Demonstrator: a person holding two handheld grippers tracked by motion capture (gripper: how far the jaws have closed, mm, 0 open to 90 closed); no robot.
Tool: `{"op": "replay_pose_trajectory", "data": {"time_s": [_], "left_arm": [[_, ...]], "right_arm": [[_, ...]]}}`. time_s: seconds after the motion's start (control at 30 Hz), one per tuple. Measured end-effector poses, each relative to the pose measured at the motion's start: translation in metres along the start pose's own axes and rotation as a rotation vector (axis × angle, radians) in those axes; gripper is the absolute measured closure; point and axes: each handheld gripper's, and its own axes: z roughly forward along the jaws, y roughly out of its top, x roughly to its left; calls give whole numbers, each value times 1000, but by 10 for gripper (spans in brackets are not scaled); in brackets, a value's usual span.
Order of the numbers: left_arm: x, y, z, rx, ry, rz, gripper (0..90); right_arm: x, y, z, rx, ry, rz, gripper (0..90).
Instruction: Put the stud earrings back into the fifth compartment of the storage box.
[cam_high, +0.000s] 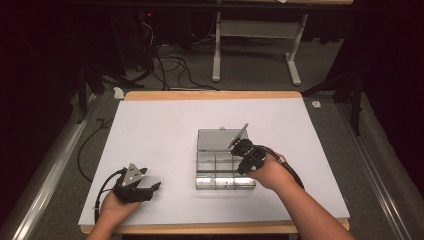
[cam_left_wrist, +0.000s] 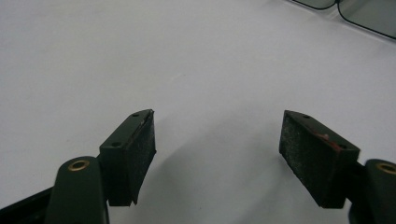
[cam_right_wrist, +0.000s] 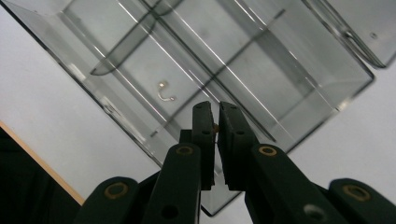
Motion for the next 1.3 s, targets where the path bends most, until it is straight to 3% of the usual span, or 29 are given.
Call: {"op": "replay_pose_trajectory", "data": {"time_s": [0.03,0.1,0.2,0.5,0.67,0.77,0.83,0.93,1.17,1.23,1.3], "left_arm": [[0,0,0,-3,0,0,274],[0,0,0,-4,-1,0,272],[0,0,0,-2,-1,0,272],[0,0,0,3,-4,0,272],[0,0,0,3,-5,0,272],[0,0,0,3,-5,0,272],[0,0,0,3,-4,1,272],[0,0,0,1,-4,-1,272],[0,0,0,6,-4,2,272],[0,0,0,6,-4,2,272],[0,0,0,5,-4,2,272]], "right_arm": [[1,3,2,-3,7,-24,864],[7,5,4,10,9,7,864],[9,9,9,8,17,-35,864],[21,18,24,21,46,-62,864],[23,20,32,42,58,-43,864],[23,20,38,47,61,-59,864],[24,19,41,57,64,-33,864],[22,19,46,56,69,-57,864],[22,17,50,62,75,-49,863],[24,17,49,67,72,-20,861],[22,17,48,60,73,-40,857]]}}
